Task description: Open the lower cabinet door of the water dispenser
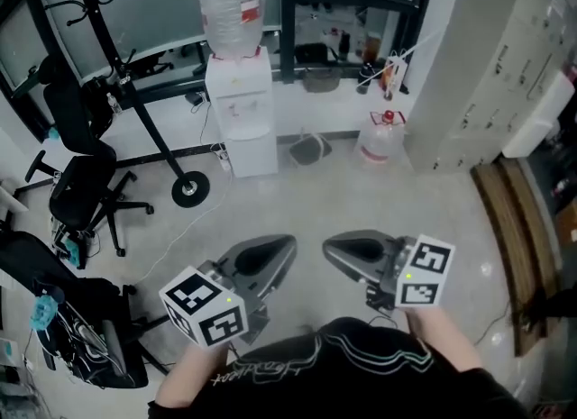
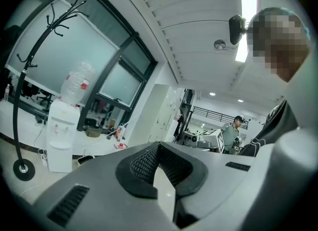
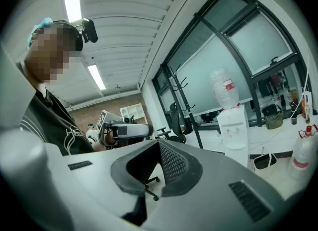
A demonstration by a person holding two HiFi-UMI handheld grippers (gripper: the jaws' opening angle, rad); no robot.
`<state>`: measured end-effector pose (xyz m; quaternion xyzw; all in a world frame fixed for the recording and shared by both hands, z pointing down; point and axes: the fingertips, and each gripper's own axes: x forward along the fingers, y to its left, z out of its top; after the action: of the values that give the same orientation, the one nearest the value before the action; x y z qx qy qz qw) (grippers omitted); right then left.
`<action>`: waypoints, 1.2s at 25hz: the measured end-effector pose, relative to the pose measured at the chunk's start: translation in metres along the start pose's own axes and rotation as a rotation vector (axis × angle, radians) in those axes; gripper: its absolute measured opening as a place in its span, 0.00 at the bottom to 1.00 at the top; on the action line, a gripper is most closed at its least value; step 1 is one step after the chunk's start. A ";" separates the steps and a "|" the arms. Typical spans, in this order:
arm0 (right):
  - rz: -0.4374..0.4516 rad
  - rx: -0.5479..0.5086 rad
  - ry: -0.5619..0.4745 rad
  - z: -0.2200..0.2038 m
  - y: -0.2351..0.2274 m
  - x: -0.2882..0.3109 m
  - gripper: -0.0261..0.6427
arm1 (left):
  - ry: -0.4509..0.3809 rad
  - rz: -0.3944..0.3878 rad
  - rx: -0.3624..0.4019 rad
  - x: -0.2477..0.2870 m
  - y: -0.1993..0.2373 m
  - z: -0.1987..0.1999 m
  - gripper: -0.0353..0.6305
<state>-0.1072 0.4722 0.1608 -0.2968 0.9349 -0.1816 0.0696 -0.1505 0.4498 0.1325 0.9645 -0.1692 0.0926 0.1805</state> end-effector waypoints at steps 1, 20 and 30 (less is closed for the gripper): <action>-0.007 0.001 0.004 -0.001 -0.003 0.000 0.06 | 0.002 -0.001 -0.004 0.002 0.002 -0.001 0.05; 0.005 0.108 0.044 0.021 -0.229 0.007 0.06 | 0.077 0.122 -0.121 0.178 0.144 0.012 0.05; 0.037 0.134 0.093 0.030 -0.386 0.002 0.06 | 0.137 0.188 -0.139 0.320 0.224 0.012 0.05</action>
<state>0.1025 0.1696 0.2804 -0.2655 0.9282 -0.2559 0.0492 0.0662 0.1552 0.2688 0.9210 -0.2520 0.1626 0.2486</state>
